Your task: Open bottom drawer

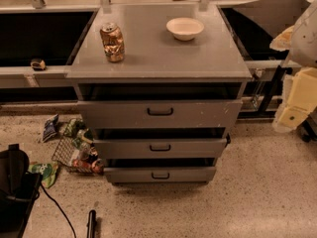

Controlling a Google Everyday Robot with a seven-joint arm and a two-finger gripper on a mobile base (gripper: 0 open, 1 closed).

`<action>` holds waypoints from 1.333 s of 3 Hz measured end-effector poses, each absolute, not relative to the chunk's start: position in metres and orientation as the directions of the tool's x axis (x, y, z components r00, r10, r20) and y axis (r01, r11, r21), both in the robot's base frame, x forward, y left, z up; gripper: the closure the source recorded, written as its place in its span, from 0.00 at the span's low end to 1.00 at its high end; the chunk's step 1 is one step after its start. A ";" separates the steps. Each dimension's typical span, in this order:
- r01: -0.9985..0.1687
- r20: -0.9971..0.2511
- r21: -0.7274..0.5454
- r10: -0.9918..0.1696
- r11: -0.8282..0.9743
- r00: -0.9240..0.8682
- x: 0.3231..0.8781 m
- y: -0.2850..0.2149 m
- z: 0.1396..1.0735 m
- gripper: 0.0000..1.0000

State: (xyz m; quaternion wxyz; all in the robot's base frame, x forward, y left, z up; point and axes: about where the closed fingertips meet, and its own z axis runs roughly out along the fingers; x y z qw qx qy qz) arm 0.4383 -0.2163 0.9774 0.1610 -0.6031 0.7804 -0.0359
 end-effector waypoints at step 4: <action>-0.960 -0.331 -0.225 -0.939 0.170 -0.088 0.442 -0.185 0.885 0.00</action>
Offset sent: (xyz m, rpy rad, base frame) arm 0.0099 0.0364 -0.1157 0.1099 0.0027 0.1791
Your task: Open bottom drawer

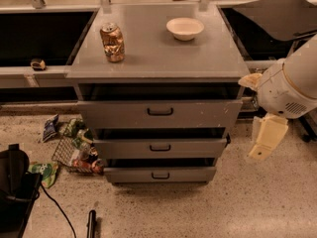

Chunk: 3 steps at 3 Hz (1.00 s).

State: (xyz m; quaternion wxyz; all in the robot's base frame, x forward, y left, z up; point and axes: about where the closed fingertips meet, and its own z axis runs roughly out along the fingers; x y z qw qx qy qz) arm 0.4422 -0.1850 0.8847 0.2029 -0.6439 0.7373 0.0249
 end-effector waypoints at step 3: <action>-0.982 -0.237 -0.176 -0.965 -0.070 0.111 0.467 -0.223 0.733 0.00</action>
Offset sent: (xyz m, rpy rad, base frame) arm 0.0276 -0.0446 -0.1777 -0.1937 0.0625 0.3049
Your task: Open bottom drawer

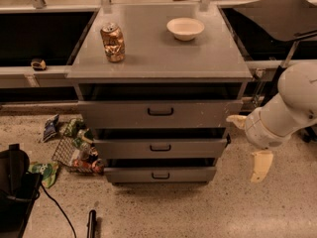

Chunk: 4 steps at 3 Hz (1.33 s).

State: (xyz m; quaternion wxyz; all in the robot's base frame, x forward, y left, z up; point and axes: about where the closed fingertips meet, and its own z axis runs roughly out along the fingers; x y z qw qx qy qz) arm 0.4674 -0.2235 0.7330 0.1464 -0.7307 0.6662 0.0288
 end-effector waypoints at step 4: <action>-0.985 -0.396 -0.147 -0.908 -0.087 0.139 0.485 -0.215 0.611 0.00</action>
Offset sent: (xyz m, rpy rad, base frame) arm 0.0188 0.0087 -0.1436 0.2479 0.0547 0.0508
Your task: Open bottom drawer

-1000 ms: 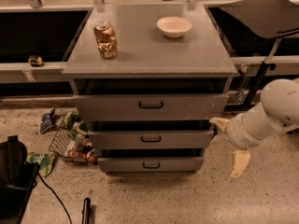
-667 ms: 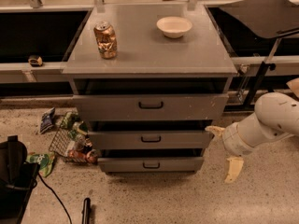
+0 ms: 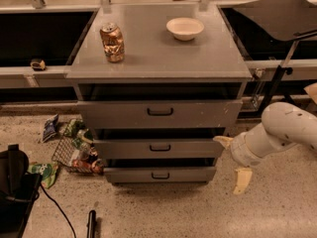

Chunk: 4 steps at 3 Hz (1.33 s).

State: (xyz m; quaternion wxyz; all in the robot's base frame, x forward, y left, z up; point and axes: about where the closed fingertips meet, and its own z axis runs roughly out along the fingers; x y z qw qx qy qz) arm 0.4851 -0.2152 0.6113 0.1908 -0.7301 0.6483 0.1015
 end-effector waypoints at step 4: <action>-0.987 -0.672 -0.162 -0.733 0.009 0.103 0.524 -0.217 0.409 0.00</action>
Offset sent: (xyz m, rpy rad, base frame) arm 0.0360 -0.0031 -0.1738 0.2740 -0.0623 0.0033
